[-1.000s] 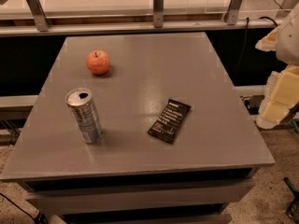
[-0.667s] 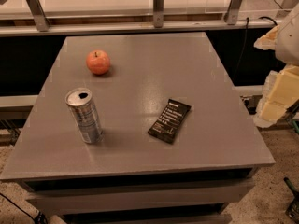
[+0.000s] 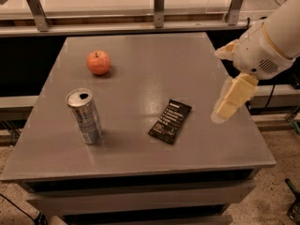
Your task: Move rxbar chocolate near apple
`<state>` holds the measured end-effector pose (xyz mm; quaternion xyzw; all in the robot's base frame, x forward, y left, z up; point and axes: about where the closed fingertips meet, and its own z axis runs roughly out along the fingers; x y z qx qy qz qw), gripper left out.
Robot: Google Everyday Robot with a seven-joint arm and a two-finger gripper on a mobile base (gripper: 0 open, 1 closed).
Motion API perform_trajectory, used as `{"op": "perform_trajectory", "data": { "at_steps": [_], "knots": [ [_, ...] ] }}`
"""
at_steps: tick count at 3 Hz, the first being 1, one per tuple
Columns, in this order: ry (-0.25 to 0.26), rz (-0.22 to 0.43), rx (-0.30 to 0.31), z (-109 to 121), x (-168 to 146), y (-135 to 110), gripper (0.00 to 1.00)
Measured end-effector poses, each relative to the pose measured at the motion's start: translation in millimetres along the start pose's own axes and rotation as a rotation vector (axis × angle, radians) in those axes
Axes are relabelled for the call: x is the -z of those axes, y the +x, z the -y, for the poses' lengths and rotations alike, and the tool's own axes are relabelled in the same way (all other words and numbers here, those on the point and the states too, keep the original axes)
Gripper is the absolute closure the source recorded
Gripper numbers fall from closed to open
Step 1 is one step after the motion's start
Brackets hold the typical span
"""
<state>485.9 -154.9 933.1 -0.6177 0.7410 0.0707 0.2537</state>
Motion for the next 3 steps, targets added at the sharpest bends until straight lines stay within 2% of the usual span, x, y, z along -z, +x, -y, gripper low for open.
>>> {"op": "perform_trajectory", "data": {
  "at_steps": [1,2,3],
  "knots": [
    [-0.079,0.1,0.038,0,-35,-31,0.0],
    [-0.134,0.124,0.042,-10,-59,-49,0.0],
    [-0.166,0.119,0.003,-34,-72,-54,0.0]
  ]
}}
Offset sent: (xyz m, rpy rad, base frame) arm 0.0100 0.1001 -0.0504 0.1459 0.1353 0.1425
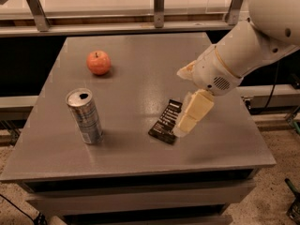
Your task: Move rxbar chocolate near apple
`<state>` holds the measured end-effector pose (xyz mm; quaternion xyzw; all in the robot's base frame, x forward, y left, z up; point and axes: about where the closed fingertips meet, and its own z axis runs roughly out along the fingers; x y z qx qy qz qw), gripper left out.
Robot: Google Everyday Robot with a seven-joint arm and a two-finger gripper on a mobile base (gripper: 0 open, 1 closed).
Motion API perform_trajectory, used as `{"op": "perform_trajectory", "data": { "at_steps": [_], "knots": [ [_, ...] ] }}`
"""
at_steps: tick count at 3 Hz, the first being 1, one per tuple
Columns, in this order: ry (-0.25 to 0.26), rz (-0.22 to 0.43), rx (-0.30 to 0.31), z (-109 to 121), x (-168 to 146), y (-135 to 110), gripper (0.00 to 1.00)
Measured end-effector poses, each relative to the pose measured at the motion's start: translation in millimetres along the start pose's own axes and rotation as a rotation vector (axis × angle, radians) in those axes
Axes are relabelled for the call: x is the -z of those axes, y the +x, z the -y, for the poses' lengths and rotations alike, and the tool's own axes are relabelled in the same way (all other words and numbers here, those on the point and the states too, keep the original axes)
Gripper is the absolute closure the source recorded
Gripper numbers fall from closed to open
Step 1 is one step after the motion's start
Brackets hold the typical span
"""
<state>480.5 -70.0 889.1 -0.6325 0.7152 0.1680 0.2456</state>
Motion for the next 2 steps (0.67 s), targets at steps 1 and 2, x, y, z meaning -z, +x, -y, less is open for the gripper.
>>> {"op": "perform_trajectory", "data": {
  "at_steps": [1,2],
  "knots": [
    [0.004,-0.006,-0.013,-18,-16,0,0.0],
    [0.031,-0.006,-0.032,-22,-32,3,0.0]
  ]
}}
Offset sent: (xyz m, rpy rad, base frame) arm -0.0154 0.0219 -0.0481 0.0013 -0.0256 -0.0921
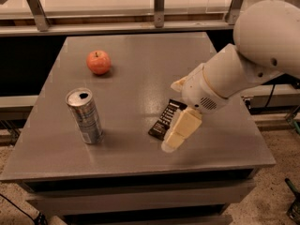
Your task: Move rxbar chocolate near apple
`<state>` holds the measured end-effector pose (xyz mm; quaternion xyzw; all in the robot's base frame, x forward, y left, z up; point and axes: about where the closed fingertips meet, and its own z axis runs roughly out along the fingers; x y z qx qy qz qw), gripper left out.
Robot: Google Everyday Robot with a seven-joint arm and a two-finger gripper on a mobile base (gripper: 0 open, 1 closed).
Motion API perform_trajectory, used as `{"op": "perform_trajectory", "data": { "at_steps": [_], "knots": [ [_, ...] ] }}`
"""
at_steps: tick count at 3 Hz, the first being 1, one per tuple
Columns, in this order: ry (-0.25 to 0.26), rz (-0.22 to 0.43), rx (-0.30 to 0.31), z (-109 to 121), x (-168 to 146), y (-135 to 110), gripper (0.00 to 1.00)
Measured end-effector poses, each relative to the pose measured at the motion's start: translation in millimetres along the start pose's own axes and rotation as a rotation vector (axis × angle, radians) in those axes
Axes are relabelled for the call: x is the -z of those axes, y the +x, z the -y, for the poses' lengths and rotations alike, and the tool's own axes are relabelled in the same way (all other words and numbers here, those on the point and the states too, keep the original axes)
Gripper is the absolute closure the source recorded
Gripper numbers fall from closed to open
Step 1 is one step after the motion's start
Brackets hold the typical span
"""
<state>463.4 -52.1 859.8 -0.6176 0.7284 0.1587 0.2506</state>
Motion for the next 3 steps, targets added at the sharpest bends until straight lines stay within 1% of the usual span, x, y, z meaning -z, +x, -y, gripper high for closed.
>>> {"op": "perform_trajectory", "data": {
  "at_steps": [1,2,3],
  "knots": [
    [0.015,-0.005,-0.036,5,-11,6,0.0],
    [0.024,-0.018,-0.055,9,-19,11,0.0],
    [0.02,-0.028,-0.081,10,-26,17,0.16]
  ]
}}
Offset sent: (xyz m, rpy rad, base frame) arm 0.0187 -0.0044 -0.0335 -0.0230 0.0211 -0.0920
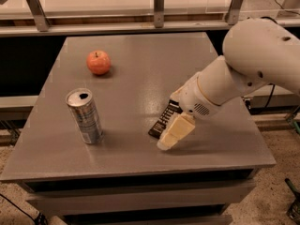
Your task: Move rxbar chocolate near apple
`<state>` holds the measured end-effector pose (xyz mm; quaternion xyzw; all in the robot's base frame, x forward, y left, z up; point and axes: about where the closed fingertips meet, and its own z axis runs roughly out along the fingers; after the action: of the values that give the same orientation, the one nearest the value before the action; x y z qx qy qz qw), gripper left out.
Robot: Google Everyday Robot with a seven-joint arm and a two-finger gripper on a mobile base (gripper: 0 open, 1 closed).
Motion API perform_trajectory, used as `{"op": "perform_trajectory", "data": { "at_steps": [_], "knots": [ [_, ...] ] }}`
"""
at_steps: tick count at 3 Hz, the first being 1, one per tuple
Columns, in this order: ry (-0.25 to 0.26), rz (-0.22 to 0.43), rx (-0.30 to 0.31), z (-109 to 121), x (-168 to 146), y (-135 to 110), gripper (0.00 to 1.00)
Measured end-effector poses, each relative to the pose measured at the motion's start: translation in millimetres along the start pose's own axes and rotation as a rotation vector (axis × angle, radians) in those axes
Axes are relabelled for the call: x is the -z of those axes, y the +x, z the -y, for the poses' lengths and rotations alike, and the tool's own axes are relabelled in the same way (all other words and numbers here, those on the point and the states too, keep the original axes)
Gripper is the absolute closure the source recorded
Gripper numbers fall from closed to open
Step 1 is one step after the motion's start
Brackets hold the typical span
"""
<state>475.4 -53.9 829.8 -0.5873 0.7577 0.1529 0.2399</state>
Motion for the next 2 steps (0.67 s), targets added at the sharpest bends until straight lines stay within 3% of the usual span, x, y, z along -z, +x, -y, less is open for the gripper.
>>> {"op": "perform_trajectory", "data": {
  "at_steps": [2],
  "knots": [
    [0.002,-0.032,-0.015,-1.5,-6.0,4.2,0.62]
  ]
}}
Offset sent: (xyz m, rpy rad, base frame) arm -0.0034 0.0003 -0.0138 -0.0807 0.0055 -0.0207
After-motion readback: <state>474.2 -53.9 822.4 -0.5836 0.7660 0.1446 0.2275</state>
